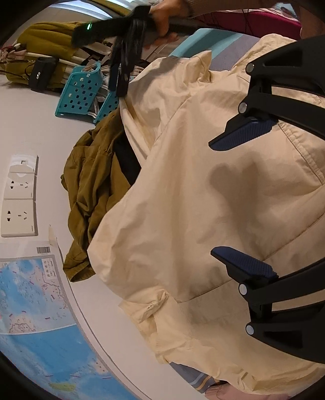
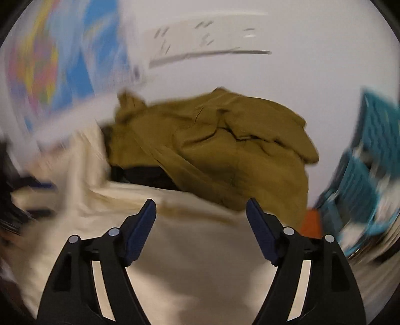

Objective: Fold large clothes
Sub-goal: 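Release the jacket and smooth its front with both tools open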

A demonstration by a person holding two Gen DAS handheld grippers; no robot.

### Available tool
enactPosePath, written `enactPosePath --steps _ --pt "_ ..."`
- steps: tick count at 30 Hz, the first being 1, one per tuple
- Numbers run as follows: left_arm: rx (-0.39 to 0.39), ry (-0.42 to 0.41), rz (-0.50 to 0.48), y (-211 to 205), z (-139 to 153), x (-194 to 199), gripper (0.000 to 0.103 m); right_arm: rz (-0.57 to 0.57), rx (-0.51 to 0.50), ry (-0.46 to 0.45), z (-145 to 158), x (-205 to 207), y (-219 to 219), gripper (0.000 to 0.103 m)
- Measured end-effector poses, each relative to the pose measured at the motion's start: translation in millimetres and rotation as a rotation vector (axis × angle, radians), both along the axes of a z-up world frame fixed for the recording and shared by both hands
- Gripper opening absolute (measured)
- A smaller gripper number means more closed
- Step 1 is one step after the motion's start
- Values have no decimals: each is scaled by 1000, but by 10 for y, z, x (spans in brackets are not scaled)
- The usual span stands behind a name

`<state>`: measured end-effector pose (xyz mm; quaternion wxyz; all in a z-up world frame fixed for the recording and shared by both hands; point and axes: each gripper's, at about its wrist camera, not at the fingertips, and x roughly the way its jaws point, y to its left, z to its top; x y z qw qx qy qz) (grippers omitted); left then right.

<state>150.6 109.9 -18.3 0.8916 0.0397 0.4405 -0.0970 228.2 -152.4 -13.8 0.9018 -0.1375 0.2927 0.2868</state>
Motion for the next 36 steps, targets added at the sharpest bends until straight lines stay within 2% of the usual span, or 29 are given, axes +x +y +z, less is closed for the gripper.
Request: enactPosePath --steps 2,3,4,5,6,7,8,10,11,12,13,14,16,17,18,19,20,21,23,25,27,30,32,35,36 --pt "-6 15 6 14 -34 11 76 65 -139 -21 -89 12 230 71" --pt "-7 21 9 21 -54 15 76 87 -185 -25 -126 7 305 65" --pt "-6 25 11 25 -70 18 76 117 -230 -17 -172 7 382 55" --pt "-2 32 15 33 -97 30 76 135 -245 4 -187 13 416 24" --pt "-1 36 17 38 -110 37 76 138 -265 10 -188 6 426 8" --pt "-1 41 22 48 -127 48 76 140 -252 -3 -130 -33 387 6" --pt "-2 44 24 55 -135 57 76 142 -187 -16 -17 -84 296 4" --pt "-6 39 28 77 -127 71 76 120 26 -46 340 -186 -86 4" --pt "-13 34 29 90 -114 81 76 112 112 -38 441 -188 -229 4" --pt "-21 31 29 97 -109 100 77 112 247 17 529 -141 -448 5" --pt "-24 31 30 98 -110 128 77 99 289 49 530 -80 -474 6" --pt "-25 33 32 94 -115 158 77 57 279 71 474 -10 -452 8" --pt "-19 39 41 63 -159 263 77 -26 155 97 272 109 -298 18" --pt "-2 39 60 46 -198 330 77 -67 114 132 145 179 -235 32" --pt "3 43 71 41 -227 370 77 -75 117 149 104 191 -227 39" --pt "-5 55 79 43 -260 412 77 -85 172 165 70 168 -292 45" --pt "-18 64 91 56 -281 439 77 -101 210 161 71 125 -359 60" --pt "-26 66 96 64 -282 447 77 -139 276 139 86 11 -523 68" --pt "-39 58 96 86 -262 432 77 -169 391 122 121 -216 -799 71" --pt "-40 44 91 106 -225 426 77 -138 603 200 6 -483 -1192 72" --pt "-43 30 91 130 -186 421 77 -96 705 284 -147 -629 -1308 72" --pt "-57 12 94 136 -126 438 77 -47 785 436 -504 -853 -1297 72" --pt "-69 10 95 108 -105 464 77 -53 832 536 -761 -882 -1216 73" --pt "-68 5 79 15 -83 500 77 -90 872 551 -878 -818 -1130 71" --pt "-65 5 78 -4 -85 506 77 -84 889 546 -850 -792 -1093 75"
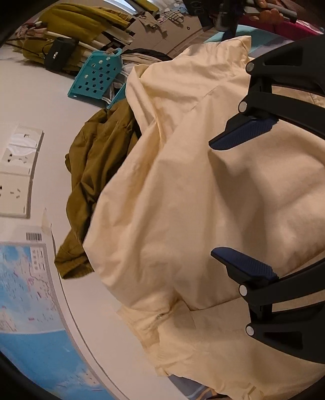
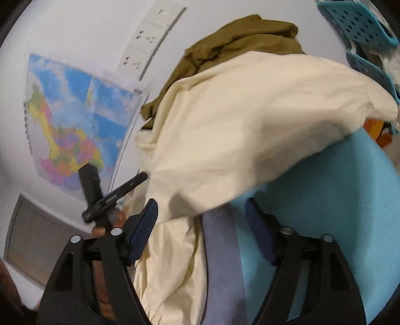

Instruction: Fold large clothes

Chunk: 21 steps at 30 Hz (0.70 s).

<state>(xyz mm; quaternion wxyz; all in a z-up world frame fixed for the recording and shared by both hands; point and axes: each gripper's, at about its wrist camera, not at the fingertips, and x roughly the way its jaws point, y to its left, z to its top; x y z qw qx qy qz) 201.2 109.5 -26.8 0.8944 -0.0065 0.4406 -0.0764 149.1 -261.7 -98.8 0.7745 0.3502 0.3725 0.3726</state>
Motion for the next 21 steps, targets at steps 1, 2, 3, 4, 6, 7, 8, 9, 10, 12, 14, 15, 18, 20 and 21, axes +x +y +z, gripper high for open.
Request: enactPosePath --steps 1,2,3,4,6,7,8,9,10,12,14,15,18,20,21 --pt "-2 2 0 -12 1 2 77 -23 8 -1 19 71 31 75" --pt "-9 4 1 -13 8 9 77 -62 -13 2 37 146 53 77" --pt "-13 5 2 -10 8 11 77 -95 -22 2 50 220 52 76" --pt "-16 5 2 -5 16 9 77 -125 -15 1 46 245 15 75" --pt "-19 6 3 16 20 -1 77 -208 13 3 56 337 -24 73" --pt "-18 10 4 34 18 -6 77 -253 30 0 38 362 -87 73" --pt "-20 14 6 61 16 -11 77 -291 59 0 24 383 -164 71" --pt "-22 16 8 81 11 -18 77 -319 89 8 -19 418 -227 64" --pt "-26 18 13 107 7 -23 77 -360 141 29 -65 453 -312 60" --pt "-34 25 27 182 6 -31 77 -392 209 39 -102 537 -455 35" --pt "-49 34 41 273 16 -42 77 -407 151 -9 34 552 -500 10" --pt "-54 34 44 307 26 -54 77 -396 92 -87 249 494 -473 9" --pt "-63 17 55 477 106 -169 77 -335 -100 -353 950 161 -204 9" --pt "-82 -4 65 630 195 -285 77 -276 -249 -498 1341 -85 137 9" --pt "-95 -14 70 692 237 -338 77 -230 -344 -595 1560 -268 420 9"
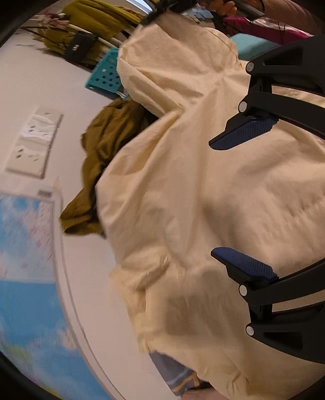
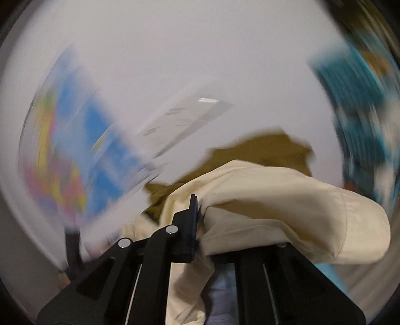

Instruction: Fold large clothes

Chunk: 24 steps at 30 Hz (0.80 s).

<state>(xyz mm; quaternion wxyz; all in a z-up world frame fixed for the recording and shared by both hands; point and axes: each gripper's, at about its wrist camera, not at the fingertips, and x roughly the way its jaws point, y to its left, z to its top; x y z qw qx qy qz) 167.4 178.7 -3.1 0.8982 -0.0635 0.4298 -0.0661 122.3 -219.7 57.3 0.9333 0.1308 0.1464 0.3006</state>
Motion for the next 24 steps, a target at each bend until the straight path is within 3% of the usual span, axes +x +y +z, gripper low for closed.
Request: enactPosePath --steps 4,8,12,15,16,20,22,24 --pt "-51 -56 50 347 177 -288 79 142 -337 -209 244 -588 1050 15" --pt "-57 -93 113 739 235 -641 80 330 -628 -302 -137 -981 2098 31" --pt "-78 -75 211 1207 125 -954 80 505 -937 -218 -909 -1065 2930 42" --pt "-95 -53 270 1499 5 -1174 80 536 -1114 -136 -1364 -1032 3125 57" --pt "-104 -49 277 1563 -26 -1228 80 532 -1124 -131 -1398 -1041 3099 58" --pt "-120 -36 266 1650 -147 -1355 79 542 -1038 -92 -1177 -1130 2755 80" --pt "-121 -34 245 1623 -186 -1344 80 524 -938 -53 -988 -1117 2450 83" --pt "-129 -41 217 1563 -194 -1319 80 474 -758 43 -810 -961 2051 84"
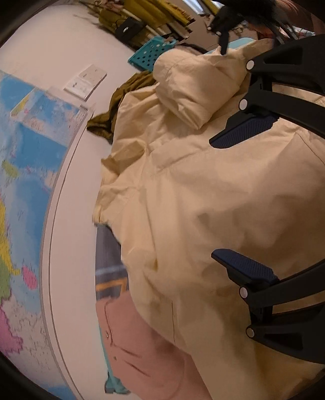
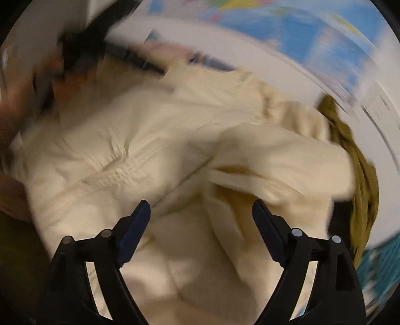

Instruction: Fold large clothes

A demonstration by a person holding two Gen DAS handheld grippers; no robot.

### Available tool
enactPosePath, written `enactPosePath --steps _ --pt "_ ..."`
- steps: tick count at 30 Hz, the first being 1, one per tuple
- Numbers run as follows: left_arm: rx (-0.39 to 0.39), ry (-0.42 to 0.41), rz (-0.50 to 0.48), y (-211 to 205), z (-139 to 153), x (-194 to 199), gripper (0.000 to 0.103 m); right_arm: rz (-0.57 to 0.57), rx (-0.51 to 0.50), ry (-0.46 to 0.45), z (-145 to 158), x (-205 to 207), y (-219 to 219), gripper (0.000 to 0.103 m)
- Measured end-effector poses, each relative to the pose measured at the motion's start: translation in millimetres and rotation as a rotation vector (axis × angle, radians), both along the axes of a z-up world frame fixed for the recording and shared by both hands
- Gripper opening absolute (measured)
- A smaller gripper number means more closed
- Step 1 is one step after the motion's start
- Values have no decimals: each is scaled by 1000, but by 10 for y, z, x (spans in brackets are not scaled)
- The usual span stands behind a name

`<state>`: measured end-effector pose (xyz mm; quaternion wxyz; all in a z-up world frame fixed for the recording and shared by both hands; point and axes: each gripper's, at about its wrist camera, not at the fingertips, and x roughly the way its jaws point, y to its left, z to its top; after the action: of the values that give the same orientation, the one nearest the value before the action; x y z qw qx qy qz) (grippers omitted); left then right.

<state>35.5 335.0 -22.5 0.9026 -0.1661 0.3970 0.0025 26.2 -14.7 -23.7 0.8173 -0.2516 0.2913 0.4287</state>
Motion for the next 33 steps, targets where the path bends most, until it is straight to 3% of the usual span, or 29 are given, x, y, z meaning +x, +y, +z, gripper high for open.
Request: enactPosePath --steps 4,7,8,9,10,11,13,16,19,20,23,26,28,30,33 --pt "-20 -19 -49 -161 17 114 80 -246 305 176 187 661 -520 84" --pt "-32 -25 -73 -276 27 153 80 -260 444 281 207 1074 -540 73" --pt "-37 -28 -81 -318 37 150 80 -244 450 307 202 1167 -423 57" --pt "-40 -30 -83 -339 44 136 80 -214 438 334 196 1230 -281 28" --pt "-44 -35 -85 -347 58 106 80 -176 423 335 225 1168 -161 14" --pt "-49 -40 -84 -335 76 61 80 -135 410 316 266 1102 -34 7" --pt "-64 -56 -87 -293 121 -40 80 0 373 256 423 804 288 7" --pt "-75 -99 -60 -149 250 -273 80 171 305 211 514 384 753 10" --pt "-108 -144 -44 -11 359 -481 80 315 186 214 367 44 1159 29" --pt "-103 -151 -39 11 380 -540 82 342 153 211 323 -33 1228 42" --pt "-92 -126 -43 14 329 -620 82 362 138 158 311 -122 1153 49" --pt "-100 -64 -81 -46 165 -584 82 254 225 180 431 227 807 57" --pt "-91 -25 -107 -109 61 -525 82 76 250 128 493 629 529 59" --pt "-102 22 -153 -190 -61 -435 89 -73 280 150 480 1039 288 72" --pt "-68 109 -186 -327 -244 -259 91 -282 270 229 283 1745 -22 77"
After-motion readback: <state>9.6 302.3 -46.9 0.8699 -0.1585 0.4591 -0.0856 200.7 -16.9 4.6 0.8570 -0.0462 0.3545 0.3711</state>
